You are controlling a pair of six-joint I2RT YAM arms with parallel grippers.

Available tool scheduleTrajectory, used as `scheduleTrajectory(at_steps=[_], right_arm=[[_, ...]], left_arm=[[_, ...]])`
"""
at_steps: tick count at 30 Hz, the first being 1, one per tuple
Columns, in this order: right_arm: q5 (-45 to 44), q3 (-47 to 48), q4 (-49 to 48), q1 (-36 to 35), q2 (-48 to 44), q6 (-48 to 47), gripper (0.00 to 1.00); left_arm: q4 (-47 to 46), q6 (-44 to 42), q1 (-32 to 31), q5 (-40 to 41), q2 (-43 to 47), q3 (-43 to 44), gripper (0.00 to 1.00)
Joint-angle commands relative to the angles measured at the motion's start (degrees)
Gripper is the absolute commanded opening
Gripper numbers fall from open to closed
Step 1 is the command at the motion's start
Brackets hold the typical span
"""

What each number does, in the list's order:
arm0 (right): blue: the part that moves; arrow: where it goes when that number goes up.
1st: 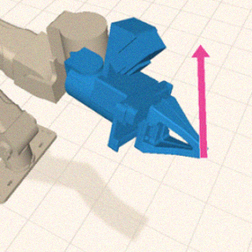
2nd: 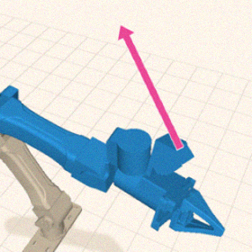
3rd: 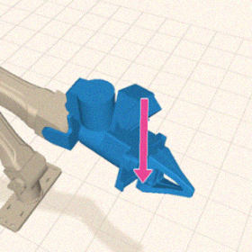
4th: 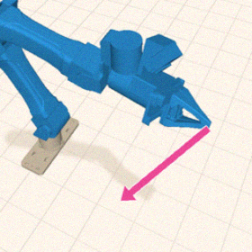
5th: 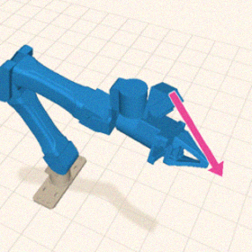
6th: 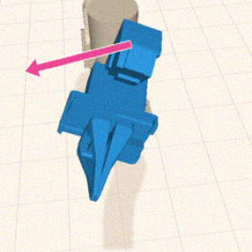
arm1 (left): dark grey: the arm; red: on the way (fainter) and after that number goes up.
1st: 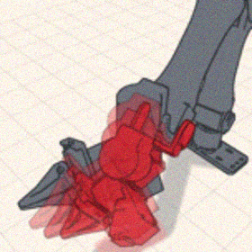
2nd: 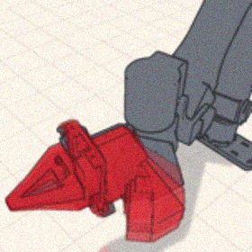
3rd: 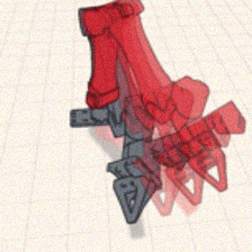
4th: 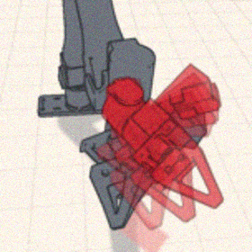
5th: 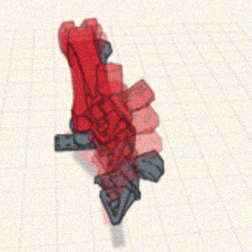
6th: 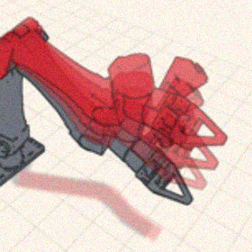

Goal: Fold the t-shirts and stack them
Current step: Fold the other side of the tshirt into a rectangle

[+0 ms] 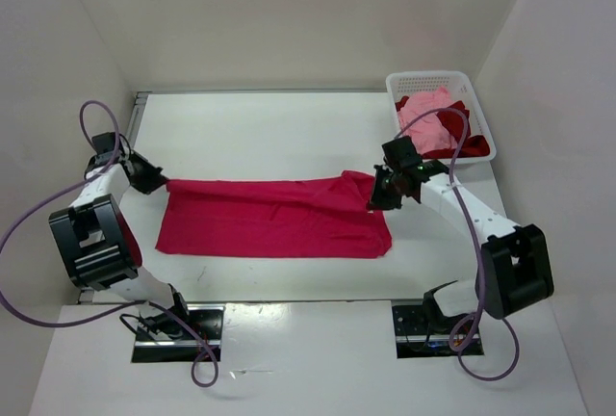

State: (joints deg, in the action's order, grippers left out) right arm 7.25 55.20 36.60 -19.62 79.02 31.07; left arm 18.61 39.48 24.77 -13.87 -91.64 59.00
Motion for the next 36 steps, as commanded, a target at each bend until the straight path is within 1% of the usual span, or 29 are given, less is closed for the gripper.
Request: scheduleTrajectory(at_steps=[1,4,5,6,7,8,9,11,13,14,15,17,18,19,20,21,22,23,24,25,26,27,29,31,33,35,36], right_arm=[[1.72,-1.76,3.02,-0.25,-2.73,2.94,0.08],[4.00,-2.99,4.88,-0.25,-2.73,5.22,0.08],[4.61,-4.47,4.88,-0.77,-4.21,5.75,0.08],[5.14,-5.18,4.88,-0.77,-4.84,6.37,0.09],[5.15,-6.50,5.67,-0.77,-5.54,7.50,0.10],[5.15,-7.03,5.68,-0.77,-6.68,7.51,0.12],[5.15,-7.04,5.68,-1.38,-6.69,8.04,0.18],[4.44,-7.04,6.20,-1.39,-7.22,8.04,0.22],[3.83,-5.55,6.20,-1.39,-7.22,8.04,0.24],[2.87,-4.93,6.20,-1.91,-7.22,8.04,0.26],[2.25,-4.32,5.68,-2.79,-7.22,8.04,0.27],[0.84,-1.42,3.76,-4.19,-5.47,6.56,0.27],[0.23,-0.11,3.22,-6.03,-2.24,6.55,0.22],[-1.34,2.87,2.61,-7.18,-0.29,5.85,0.12],[-2.40,4.29,1.64,-8.50,1.64,5.84,0.08],[-3.11,5.96,0.24,-10.86,5.92,4.97,0.05],[-3.81,9.54,-0.30,-12.01,7.71,4.44,0.05],[-5.91,10.97,-1.17,-13.42,9.29,4.44,0.05],[-6.54,13.24,-3.18,-15.61,12.09,3.74,0.09],[-6.54,14.40,-3.98,-16.41,13.51,3.21,0.26],[-6.54,15.37,-4.51,-17.20,14.83,3.21,0.36],[-7.41,16.68,-5.74,-17.99,16.06,2.42,0.44],[-8.73,18.27,-5.75,-19.31,19.58,1.80,0.54],[-9.70,18.89,-6.36,-19.93,20.81,1.10,0.57],[-8.57,19.41,-6.37,-19.93,22.31,-0.13,0.59],[-8.56,19.42,-5.75,-20.63,23.63,-0.13,0.61],[-10.13,19.42,-5.75,-20.64,23.63,-0.13,0.61]], left_arm=[[-0.34,0.95,1.15,-3.45,0.23,-0.03,0.00],[0.90,0.95,2.29,-4.14,0.76,-1.34,0.00],[0.90,0.95,2.30,-4.15,0.76,-2.04,0.00],[1.60,0.42,2.90,-4.15,1.45,-3.53,0.04],[1.60,0.42,2.91,-4.76,1.98,-4.41,0.14],[1.60,0.42,3.69,-4.76,1.99,-5.29,0.20],[1.60,0.42,4.22,-5.81,2.68,-6.00,0.25],[2.21,1.03,5.28,-5.82,5.66,-6.71,0.31],[2.75,2.26,6.07,-5.82,8.74,-6.71,0.31],[2.75,2.26,6.07,-5.82,12.32,-6.71,0.31],[2.75,2.79,6.07,-5.82,13.84,-6.19,0.32],[2.75,3.41,3.10,-5.21,15.34,-6.18,0.32],[0.74,3.41,1.52,-4.68,15.87,-7.22,0.32],[0.03,3.41,-0.15,-3.72,15.87,-7.24,0.32],[-0.50,3.41,-3.21,-2.75,15.87,-7.93,0.35],[-1.55,3.41,-4.63,-1.44,15.87,-7.94,0.35],[-1.56,3.41,-6.13,-0.90,15.18,-7.94,0.36],[-1.56,3.41,-8.58,-0.29,13.17,-6.98,0.36],[-0.95,2.88,-9.39,-0.28,12.02,-6.97,0.36],[-0.95,2.88,-9.92,-0.28,10.18,-6.28,0.36],[-0.95,2.88,-10.70,-0.98,9.55,-6.27,0.36],[-0.95,2.88,-10.71,-1.51,9.55,-6.27,0.36],[-2.43,2.88,-12.29,-1.51,9.55,-7.15,0.36],[-2.44,2.88,-12.99,-1.51,9.55,-7.94,0.36],[-2.44,2.88,-13.52,-1.51,9.55,-8.47,0.36],[-2.44,2.88,-13.52,-1.51,9.55,-8.47,0.36],[-2.44,2.88,-13.52,-2.03,9.55,-8.47,0.36]])
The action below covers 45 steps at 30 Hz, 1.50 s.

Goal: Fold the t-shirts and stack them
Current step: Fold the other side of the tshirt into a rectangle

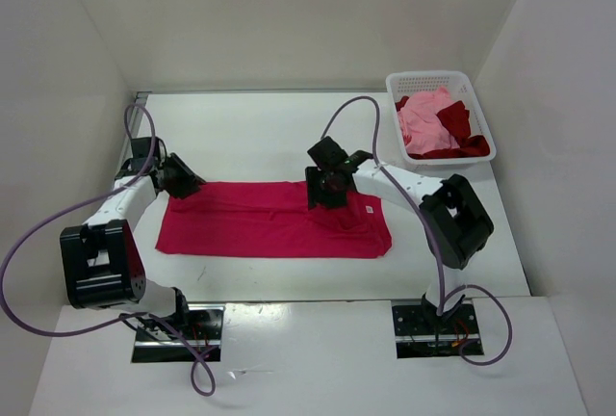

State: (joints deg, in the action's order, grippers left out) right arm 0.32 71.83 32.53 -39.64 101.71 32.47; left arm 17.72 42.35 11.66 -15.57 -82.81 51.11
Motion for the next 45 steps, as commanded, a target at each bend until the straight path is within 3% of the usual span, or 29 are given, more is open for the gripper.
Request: scheduleTrajectory(at_steps=[1,5,7,8,11,14,18,19,20,26,29,32,33,34,37,40,45], right_arm=[[-3.22,2.26,-1.68,-1.14,1.47,-1.53,0.61],[-3.92,1.12,-1.68,-1.14,2.17,-2.15,0.61],[-3.92,1.12,-1.16,-1.75,2.70,-2.15,0.45],[-3.92,1.12,-0.55,-1.76,2.70,-2.15,0.31],[-3.92,1.64,1.47,-4.82,2.18,-2.15,0.15],[-0.42,1.64,3.41,-7.38,1.47,0.22,0.11],[1.00,0.59,5.60,-10.63,0.07,4.35,0.12],[1.00,0.59,5.61,-11.16,0.07,6.53,0.17],[1.52,-1.24,4.65,-11.16,-1.07,7.42,0.28],[6.36,-2.15,2.35,-10.64,-4.23,9.73,0.54],[3.81,-1.26,3.33,-5.31,-6.87,7.18,0.54],[2.76,-0.21,2.72,1.82,-9.60,4.11,0.28],[1.98,-0.20,2.71,6.11,-10.30,3.22,0.15],[0.05,-0.20,2.01,8.07,-10.30,2.52,0.11],[-1.45,0.93,1.39,13.70,-7.85,-0.21,0.19],[-1.46,2.08,0.16,16.78,-5.65,-1.61,0.47],[2.14,3.31,-1.07,17.31,-3.01,-1.62,0.48]], left_arm=[[-2.07,0.02,-0.41,-0.34,0.72,-1.10,0.36],[-2.69,0.02,-0.41,-1.48,0.72,-1.62,0.36],[-3.21,0.02,-0.94,-1.48,0.72,-1.63,0.36],[-3.21,0.02,-0.94,-1.48,0.72,-1.63,0.36],[-3.21,0.02,-0.94,-2.01,0.72,-1.63,0.36],[-3.21,0.02,-0.94,-2.01,0.72,-1.11,0.36],[-3.74,0.54,-0.94,-2.53,0.72,-1.10,0.36],[-3.74,0.54,-0.94,-3.05,0.19,-1.10,0.36],[-3.74,0.54,-0.94,-3.06,0.19,-0.58,0.36],[-3.74,1.07,-0.94,-3.59,0.19,-0.05,0.36],[-3.74,0.02,-1.47,-3.59,0.19,-0.05,0.36],[-3.74,0.02,-5.41,-3.07,0.19,-0.05,0.36],[-3.74,0.02,-6.73,-2.54,-0.51,0.47,0.36],[-3.74,0.62,-9.87,-2.01,-0.52,0.48,0.36],[-4.97,1.86,-14.54,-1.21,-3.50,1.53,0.36],[-6.20,2.39,-15.88,-1.21,-6.75,2.58,0.36],[-7.34,2.39,-17.11,-1.21,-10.88,3.20,0.36]])
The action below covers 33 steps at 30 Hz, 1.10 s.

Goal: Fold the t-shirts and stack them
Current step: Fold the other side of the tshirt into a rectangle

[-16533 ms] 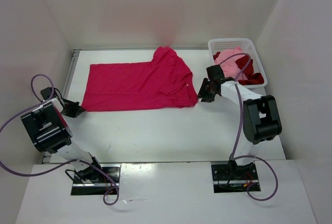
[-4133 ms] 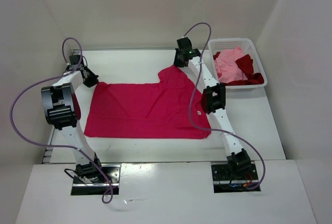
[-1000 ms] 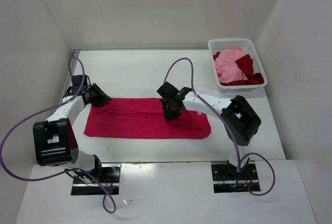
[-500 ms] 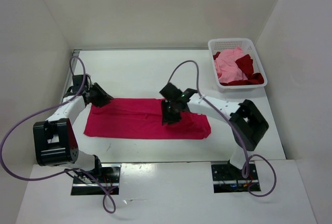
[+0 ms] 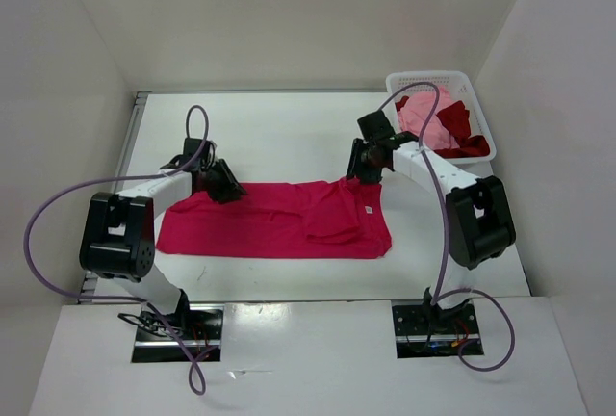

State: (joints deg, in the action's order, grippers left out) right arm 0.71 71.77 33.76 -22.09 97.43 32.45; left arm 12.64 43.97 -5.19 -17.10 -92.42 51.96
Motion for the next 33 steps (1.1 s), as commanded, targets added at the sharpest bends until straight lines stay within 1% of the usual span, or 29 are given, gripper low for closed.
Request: scheduleTrajectory(at_steps=[1,8,13,17,23,26,27,28,33], right_arm=[[2.36,3.38,-2.29,-0.24,1.97,-1.60,0.48],[2.37,1.01,-3.44,-1.29,0.92,-1.07,0.47],[4.48,0.39,-3.96,-1.90,3.29,-1.60,0.47],[5.09,0.39,-3.96,-1.91,3.82,-1.60,0.43],[4.56,0.39,-3.96,-1.91,5.49,-1.60,0.43],[2.54,-0.14,-3.35,-1.91,5.49,-1.07,0.43],[1.76,-0.14,-2.83,-1.91,5.49,-1.07,0.47],[1.05,-0.75,-2.82,-1.91,5.49,-1.07,0.47],[0.52,-3.21,-2.82,-1.91,2.42,0.07,0.47]], left_arm=[[-2.27,0.77,-0.26,0.32,-1.27,2.35,0.36],[-2.80,0.77,-0.26,0.93,-3.02,2.35,0.36],[-2.80,0.77,-0.26,0.93,-4.26,2.35,0.36],[-2.80,0.77,-0.26,0.93,-4.26,2.35,0.36],[-2.80,0.77,-0.26,0.93,-4.26,2.35,0.36],[-2.80,0.77,-0.26,0.93,-4.26,2.35,0.36],[-2.80,0.77,-0.26,0.41,-4.26,2.35,0.36],[-2.80,0.77,0.26,0.40,-4.26,2.35,0.36],[-2.80,0.77,0.88,-0.12,-4.26,2.35,0.36]])
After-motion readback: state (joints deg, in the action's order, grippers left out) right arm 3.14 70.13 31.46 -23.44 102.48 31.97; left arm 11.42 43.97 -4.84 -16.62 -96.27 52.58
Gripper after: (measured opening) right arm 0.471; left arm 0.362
